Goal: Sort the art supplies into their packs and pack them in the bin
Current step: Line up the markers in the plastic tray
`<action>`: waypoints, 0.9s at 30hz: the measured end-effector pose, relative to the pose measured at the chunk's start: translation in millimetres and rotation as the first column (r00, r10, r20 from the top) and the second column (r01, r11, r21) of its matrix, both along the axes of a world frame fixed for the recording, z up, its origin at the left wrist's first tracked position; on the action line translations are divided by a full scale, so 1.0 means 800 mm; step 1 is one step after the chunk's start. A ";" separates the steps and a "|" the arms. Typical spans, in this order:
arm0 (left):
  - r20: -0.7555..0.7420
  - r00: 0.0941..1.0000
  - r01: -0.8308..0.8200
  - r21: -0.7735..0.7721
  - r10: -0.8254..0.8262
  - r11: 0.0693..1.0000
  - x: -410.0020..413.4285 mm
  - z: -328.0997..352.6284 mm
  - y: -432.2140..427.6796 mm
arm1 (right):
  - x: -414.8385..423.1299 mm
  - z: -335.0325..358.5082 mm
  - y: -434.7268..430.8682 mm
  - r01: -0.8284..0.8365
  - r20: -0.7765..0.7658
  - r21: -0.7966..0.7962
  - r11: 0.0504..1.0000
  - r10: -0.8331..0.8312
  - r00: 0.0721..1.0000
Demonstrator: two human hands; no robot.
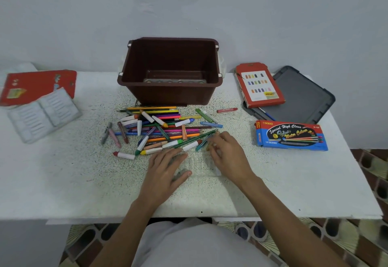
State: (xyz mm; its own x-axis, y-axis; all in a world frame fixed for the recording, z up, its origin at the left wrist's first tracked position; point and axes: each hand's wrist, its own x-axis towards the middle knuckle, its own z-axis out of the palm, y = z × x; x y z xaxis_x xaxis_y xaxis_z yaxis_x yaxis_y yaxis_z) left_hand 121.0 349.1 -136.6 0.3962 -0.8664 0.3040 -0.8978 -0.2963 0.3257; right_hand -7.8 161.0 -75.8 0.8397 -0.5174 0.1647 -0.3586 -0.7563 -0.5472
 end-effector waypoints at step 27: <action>-0.013 1.000 0.019 -0.033 -0.020 0.999 0.004 -0.002 0.001 | 0.034 0.025 -0.045 -0.010 -0.009 0.529 0.849 0.017 1.000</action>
